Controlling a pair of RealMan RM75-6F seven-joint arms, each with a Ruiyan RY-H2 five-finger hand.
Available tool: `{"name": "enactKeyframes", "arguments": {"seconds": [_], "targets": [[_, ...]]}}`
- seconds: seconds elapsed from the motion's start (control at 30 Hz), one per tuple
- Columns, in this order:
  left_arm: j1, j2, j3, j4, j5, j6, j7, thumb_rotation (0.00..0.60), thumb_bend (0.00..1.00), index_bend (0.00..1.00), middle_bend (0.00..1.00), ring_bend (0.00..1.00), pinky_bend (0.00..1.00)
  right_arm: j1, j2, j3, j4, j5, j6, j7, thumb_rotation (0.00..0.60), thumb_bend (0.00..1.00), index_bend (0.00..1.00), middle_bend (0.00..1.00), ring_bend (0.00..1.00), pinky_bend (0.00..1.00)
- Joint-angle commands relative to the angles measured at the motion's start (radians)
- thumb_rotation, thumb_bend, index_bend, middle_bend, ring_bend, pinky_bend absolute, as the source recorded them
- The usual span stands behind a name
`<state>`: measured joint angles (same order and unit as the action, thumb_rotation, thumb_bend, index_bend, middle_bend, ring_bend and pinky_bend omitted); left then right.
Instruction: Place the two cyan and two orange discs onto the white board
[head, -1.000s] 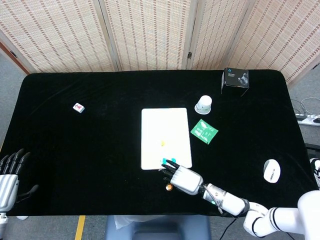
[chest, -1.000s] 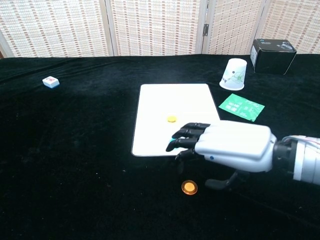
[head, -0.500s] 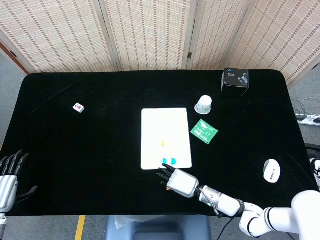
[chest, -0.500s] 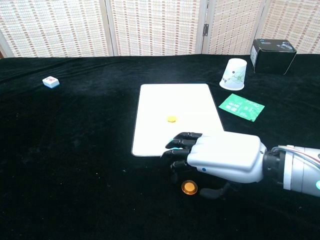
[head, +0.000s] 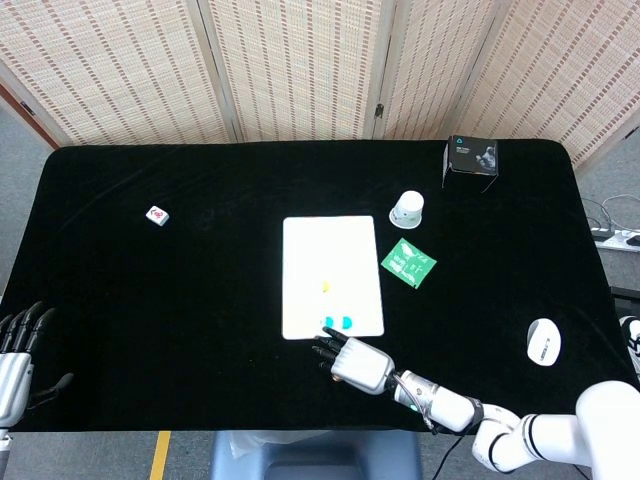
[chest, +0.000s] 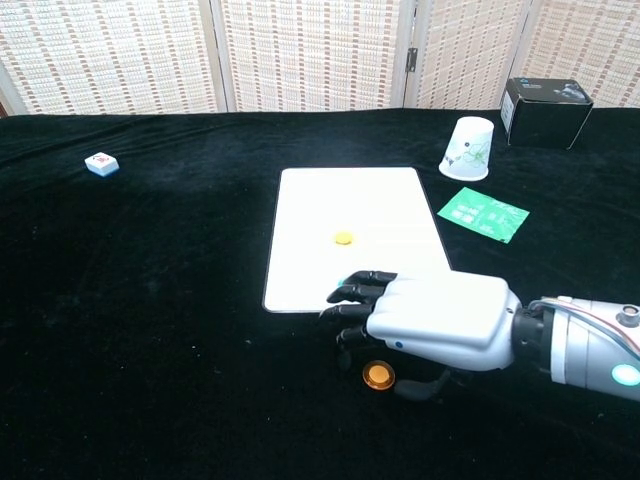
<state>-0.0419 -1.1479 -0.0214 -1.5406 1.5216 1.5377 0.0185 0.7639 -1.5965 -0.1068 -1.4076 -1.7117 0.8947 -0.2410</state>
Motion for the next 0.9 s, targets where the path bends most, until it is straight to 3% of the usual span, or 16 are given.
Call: {"name": "enactKeyframes", "arguments": {"seconds": [0.03, 0.37, 0.7, 0.9], "targets": [[0.000, 0.000, 0.000, 0.001, 0.000, 0.000, -0.001, 0.600, 0.22, 0.05, 0.02, 0.01, 0.00, 0.000, -0.004, 0.002, 0.004, 0.002, -0.001, 0.000, 0.600, 0.45, 0.36, 0.14, 0.01, 0.00], [0.001, -0.003, -0.001, 0.006, -0.001, -0.001, -0.004, 0.600, 0.22, 0.05, 0.02, 0.01, 0.00, -0.002, -0.015, 0.006, 0.008, 0.001, 0.005, -0.002, 0.600, 0.44, 0.49, 0.18, 0.01, 0.00], [0.001, -0.001, -0.002, 0.007, 0.001, -0.001, -0.006, 0.600, 0.23, 0.05, 0.02, 0.01, 0.00, -0.007, 0.013, 0.036, -0.017, 0.012, 0.043, 0.012, 0.600, 0.44, 0.50, 0.19, 0.01, 0.00], [-0.001, -0.001, -0.003, 0.004, 0.003, -0.002, -0.003, 0.600, 0.22, 0.05, 0.02, 0.01, 0.00, 0.000, 0.041, 0.084, -0.036, 0.040, 0.061, 0.014, 0.600, 0.44, 0.50, 0.19, 0.01, 0.00]]}}
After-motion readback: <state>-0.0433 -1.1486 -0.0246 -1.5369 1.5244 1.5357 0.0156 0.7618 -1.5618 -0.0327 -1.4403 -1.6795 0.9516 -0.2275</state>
